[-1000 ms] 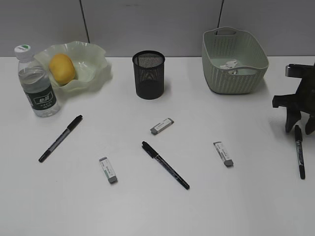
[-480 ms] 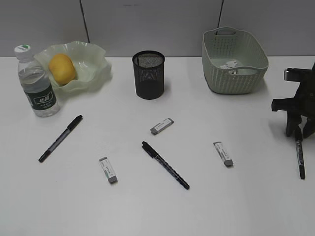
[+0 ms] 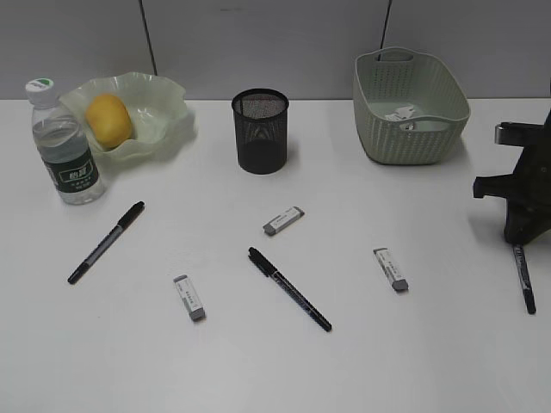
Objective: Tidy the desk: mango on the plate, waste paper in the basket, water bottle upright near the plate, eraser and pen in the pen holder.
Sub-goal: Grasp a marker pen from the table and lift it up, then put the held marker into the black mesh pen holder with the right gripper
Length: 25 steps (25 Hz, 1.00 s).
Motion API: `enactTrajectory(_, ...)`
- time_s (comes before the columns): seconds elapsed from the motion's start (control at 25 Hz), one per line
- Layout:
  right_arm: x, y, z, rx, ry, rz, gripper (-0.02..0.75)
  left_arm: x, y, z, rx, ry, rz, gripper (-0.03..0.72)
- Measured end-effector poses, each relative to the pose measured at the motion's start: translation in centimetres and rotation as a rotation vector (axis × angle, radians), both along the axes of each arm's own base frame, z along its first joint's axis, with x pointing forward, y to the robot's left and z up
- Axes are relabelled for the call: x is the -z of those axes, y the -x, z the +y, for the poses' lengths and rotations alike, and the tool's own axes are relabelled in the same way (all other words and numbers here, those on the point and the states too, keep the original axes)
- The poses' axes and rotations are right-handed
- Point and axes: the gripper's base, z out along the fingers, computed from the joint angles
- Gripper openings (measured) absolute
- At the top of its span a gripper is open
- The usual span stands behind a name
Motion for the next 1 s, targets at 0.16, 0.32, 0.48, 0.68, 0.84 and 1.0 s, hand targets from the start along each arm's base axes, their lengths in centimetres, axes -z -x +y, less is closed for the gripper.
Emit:
enactTrajectory(0.16, -0.1, 0.0, 0.1, -0.042, 0.002, -0.001, 0.144, 0.0, 0.0, 0.0, 0.0, 0.0, 0.0, 0.47)
enactTrajectory(0.32, -1.2, -0.1, 0.8, -0.102, 0.006, -0.054, 0.144, 0.0, 0.0, 0.0, 0.0, -0.001, 0.0, 0.465)
enactTrajectory(0.48, -4.8, -0.6, 2.6, -0.174, -0.039, -0.214, 0.144, 0.0, 0.0, 0.0, 0.0, -0.001, 0.0, 0.463)
enactTrajectory(0.68, -10.4, -1.0, 7.4, -0.296, -0.123, -0.53, 0.144, 0.0, 0.0, 0.0, 0.0, -0.001, 0.0, 0.463)
enactTrajectory(0.84, -14.1, -1.7, 11.9, -0.397, -0.153, -0.754, 0.144, 0.0, 0.0, 0.0, 0.0, -0.001, 0.0, 0.461)
enactTrajectory(1.0, -16.7, -1.8, 16.2, -0.468, -0.191, -0.962, 0.144, 0.0, 0.0, 0.0, 0.0, -0.001, 0.0, 0.46)
